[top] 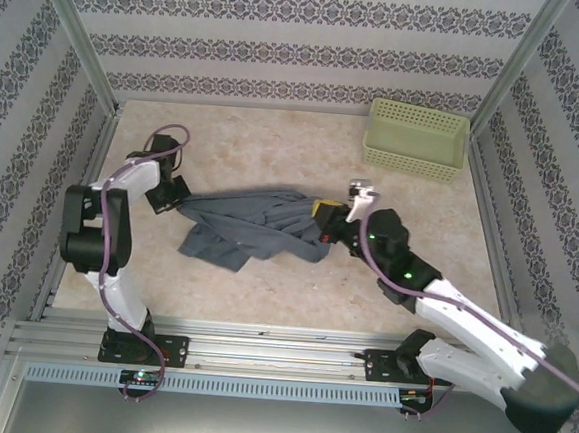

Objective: Fold the inside-out t-shirt

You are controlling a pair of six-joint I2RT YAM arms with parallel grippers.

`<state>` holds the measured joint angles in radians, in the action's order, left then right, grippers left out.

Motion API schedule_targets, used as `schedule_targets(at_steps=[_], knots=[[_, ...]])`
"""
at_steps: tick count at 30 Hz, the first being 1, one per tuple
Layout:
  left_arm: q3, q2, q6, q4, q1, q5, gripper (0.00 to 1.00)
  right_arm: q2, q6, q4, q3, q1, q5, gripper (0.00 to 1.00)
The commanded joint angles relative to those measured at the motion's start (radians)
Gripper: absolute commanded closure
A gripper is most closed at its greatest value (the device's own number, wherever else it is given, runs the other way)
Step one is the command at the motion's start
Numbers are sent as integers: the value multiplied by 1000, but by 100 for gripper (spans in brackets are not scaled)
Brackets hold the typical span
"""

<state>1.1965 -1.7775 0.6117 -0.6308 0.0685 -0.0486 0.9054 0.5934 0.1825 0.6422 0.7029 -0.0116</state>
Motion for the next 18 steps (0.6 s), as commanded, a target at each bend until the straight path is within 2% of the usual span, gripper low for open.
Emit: schedule_targets(at_steps=[1,3,6,7,8,9,10,13,16,18], knots=[[-29,68,58,100,30,-6,100,-62,-22,-139,12,-29,12,100],[-16,70,49,80,17,-78,99,-48,-6,-143,-20,-29,9,100],[-32,115,46,72,-48,-165,89,15,85,-87,-92,-24,14,100],[-56,153,47,81,-77,-180,80,41,112,-58,-115,-18,20,100],[-75,190,41,82,-107,-182,67,60,124,-45,-126,-7,33,100],[-91,234,27,69,-150,-164,50,79,130,-40,-134,8,52,100],[-95,276,8,40,-199,-133,38,93,131,-35,-138,22,67,100],[-115,396,-42,35,-373,-98,23,116,128,-14,-136,53,80,100],[-196,501,-56,163,-517,-176,18,127,117,-24,-108,63,78,100],[-243,537,-46,222,-583,-184,17,129,111,-24,-93,69,78,100]])
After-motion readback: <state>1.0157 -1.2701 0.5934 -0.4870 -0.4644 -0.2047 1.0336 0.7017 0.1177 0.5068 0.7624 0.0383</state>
